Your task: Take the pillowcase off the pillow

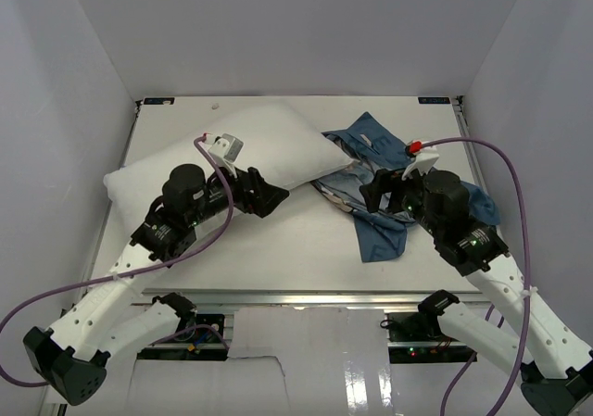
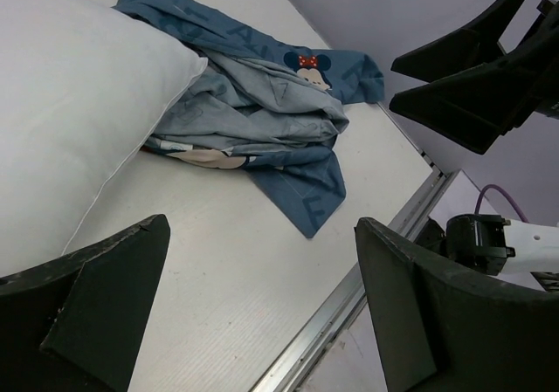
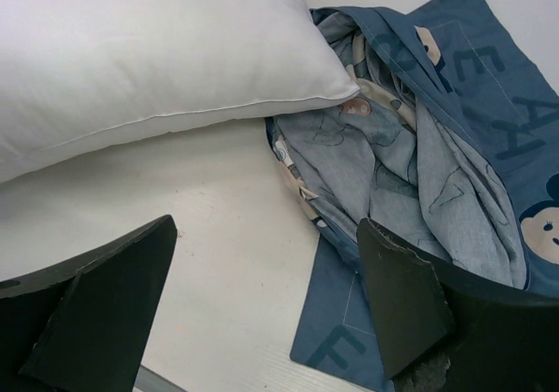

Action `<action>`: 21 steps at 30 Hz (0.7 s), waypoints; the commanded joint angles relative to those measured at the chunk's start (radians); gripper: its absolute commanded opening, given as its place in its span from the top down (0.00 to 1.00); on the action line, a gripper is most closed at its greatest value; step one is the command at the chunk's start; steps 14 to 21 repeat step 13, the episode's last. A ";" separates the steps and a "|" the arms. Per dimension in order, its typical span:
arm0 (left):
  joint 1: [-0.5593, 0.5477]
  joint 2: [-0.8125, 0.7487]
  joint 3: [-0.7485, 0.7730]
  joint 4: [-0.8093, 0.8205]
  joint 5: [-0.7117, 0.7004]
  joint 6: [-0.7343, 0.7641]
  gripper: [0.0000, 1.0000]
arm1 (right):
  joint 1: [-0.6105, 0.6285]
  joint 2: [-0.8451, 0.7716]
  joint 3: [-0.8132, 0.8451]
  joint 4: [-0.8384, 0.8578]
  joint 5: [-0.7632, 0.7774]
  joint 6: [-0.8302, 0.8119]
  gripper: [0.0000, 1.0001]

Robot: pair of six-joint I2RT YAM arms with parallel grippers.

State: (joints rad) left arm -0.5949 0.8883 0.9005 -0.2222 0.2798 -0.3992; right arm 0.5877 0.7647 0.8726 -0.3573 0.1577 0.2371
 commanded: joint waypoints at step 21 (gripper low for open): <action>-0.005 -0.046 -0.064 0.064 0.025 -0.009 0.02 | 0.004 -0.018 -0.003 0.046 0.009 -0.013 0.10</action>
